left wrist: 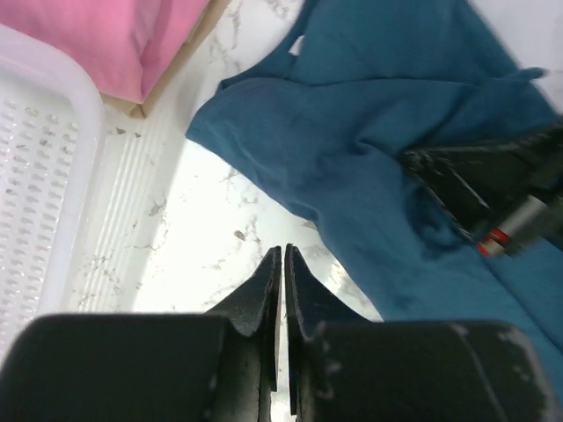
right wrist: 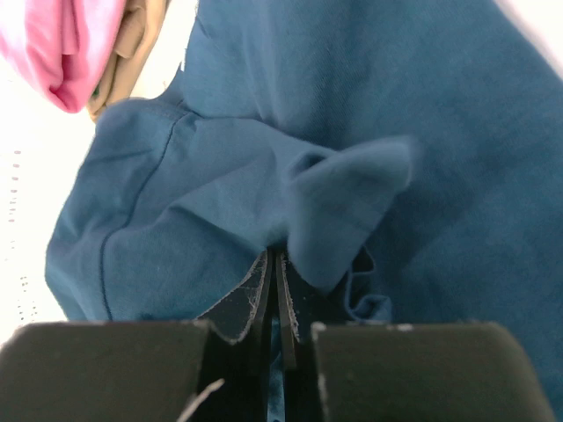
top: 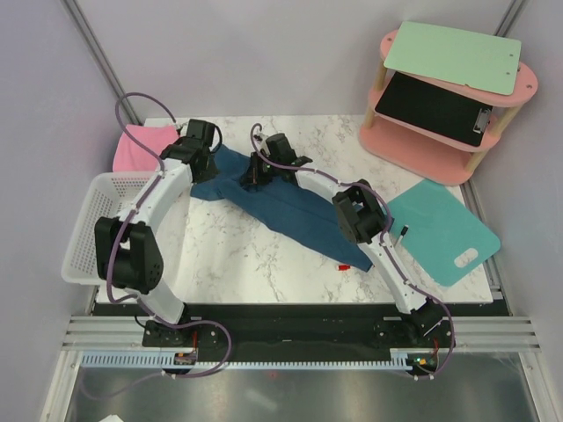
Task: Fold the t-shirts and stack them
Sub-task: Rotate the tshirt 90 degrees
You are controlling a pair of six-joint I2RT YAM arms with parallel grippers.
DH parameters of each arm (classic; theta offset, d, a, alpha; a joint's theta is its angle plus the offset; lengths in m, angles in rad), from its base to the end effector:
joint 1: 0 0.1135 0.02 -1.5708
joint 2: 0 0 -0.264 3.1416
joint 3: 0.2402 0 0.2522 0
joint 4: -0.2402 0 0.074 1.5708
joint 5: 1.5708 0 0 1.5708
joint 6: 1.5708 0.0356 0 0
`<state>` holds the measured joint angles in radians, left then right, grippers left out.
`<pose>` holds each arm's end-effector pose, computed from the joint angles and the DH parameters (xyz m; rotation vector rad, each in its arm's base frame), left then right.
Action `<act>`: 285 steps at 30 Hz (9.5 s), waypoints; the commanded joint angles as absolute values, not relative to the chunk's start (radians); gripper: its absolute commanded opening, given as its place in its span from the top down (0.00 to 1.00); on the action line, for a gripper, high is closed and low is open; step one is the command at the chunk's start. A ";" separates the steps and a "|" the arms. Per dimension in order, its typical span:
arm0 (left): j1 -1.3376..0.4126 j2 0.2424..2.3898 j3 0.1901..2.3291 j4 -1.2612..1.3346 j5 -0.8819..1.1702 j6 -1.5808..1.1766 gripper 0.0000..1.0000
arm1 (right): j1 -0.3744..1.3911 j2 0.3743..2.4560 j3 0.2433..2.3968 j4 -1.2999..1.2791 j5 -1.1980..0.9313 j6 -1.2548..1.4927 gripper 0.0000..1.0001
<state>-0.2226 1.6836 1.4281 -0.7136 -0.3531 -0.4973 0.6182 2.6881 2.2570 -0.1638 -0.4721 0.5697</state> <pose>0.3565 -0.0681 0.2834 -0.4710 2.4149 0.1417 0.4734 0.3566 0.1221 -0.3529 2.3158 1.1534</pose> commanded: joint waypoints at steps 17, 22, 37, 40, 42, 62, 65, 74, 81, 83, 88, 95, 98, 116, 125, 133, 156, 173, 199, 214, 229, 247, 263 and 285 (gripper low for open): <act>-0.672 1.856 1.299 -0.341 0.041 -0.702 0.98 | 0.423 2.763 2.247 -0.281 -0.285 0.676 0.91; -0.719 1.930 1.284 -0.188 0.135 -0.804 0.98 | 0.364 2.758 2.256 -0.278 -0.279 0.686 0.91; -0.709 2.143 1.304 -0.072 0.270 -0.956 0.98 | 0.316 2.763 2.272 -0.279 -0.325 0.680 0.91; -0.664 2.089 1.235 -0.120 0.218 -0.963 0.98 | 0.301 2.761 2.266 -0.278 -0.330 0.681 0.91; -0.637 2.036 1.178 -0.164 0.173 -0.965 0.98 | 0.296 2.766 2.272 -0.279 -0.336 0.683 0.91; -0.345 1.832 1.111 -0.360 0.109 -0.735 0.98 | 0.290 2.726 2.240 -0.240 -0.380 0.641 0.91; -0.345 1.799 1.092 -0.379 0.126 -0.727 0.98 | 0.291 2.674 2.212 -0.216 -0.338 0.623 0.90; -0.347 1.698 0.996 -0.397 0.143 -0.718 0.98 | 0.305 2.461 2.046 -0.173 -0.279 0.523 0.87; -0.357 1.556 0.965 -0.397 0.166 -0.652 0.98 | 0.434 1.916 1.627 -0.155 -0.089 0.302 0.22; -0.357 1.499 0.962 -0.406 0.166 -0.641 0.96 | 0.513 1.809 1.480 -0.166 -0.006 0.246 0.02; -0.357 1.395 0.948 -0.456 0.173 -0.618 0.57 | 0.618 1.554 1.264 -0.276 0.012 0.219 0.02; -0.350 1.310 0.930 -0.520 0.140 -0.623 0.13 | 0.779 1.342 0.973 -0.422 0.012 0.244 0.09; -0.327 1.318 0.931 -0.537 0.149 -0.632 0.06 | 0.854 1.289 0.899 -0.457 0.058 0.273 0.13; -0.173 1.453 0.831 -0.431 0.405 -0.617 0.00 | 1.158 1.367 0.769 -0.278 0.066 0.419 0.27; -0.153 1.436 0.799 -0.428 0.402 -0.601 0.01 | 1.172 1.537 0.749 -0.115 0.046 0.429 0.34; -0.149 1.430 0.788 -0.431 0.399 -0.592 0.01 | 1.172 1.646 0.790 -0.051 0.055 0.428 0.43; -0.115 1.456 0.782 -0.434 0.376 -0.572 0.01 | 1.204 1.414 0.813 -0.178 -0.006 0.336 1.00; -0.114 1.474 0.776 -0.425 0.383 -0.563 0.02 | 0.676 1.169 0.666 -0.336 0.298 0.399 1.00; -0.115 1.468 0.788 -0.420 0.423 -0.537 0.01 | 0.081 1.499 0.769 -0.249 0.055 0.431 0.31; -0.251 1.486 0.836 -0.353 0.446 -0.546 0.98 | 0.314 1.606 1.018 -0.215 0.015 0.403 0.02; -0.485 1.637 0.847 -0.267 0.385 -0.675 0.98 | 0.351 2.095 1.615 -0.198 -0.075 0.422 0.02; -0.632 1.514 0.566 -0.224 0.370 -0.847 0.98 | 0.353 2.431 2.127 -0.138 -0.106 0.396 0.02; -0.673 1.335 0.417 -0.239 0.339 -0.949 0.98 | 0.367 2.707 2.302 -0.091 -0.115 0.472 0.67; -0.698 1.180 0.598 -0.242 0.219 -0.847 0.18 | 0.304 2.515 2.176 0.040 -0.120 0.453 0.34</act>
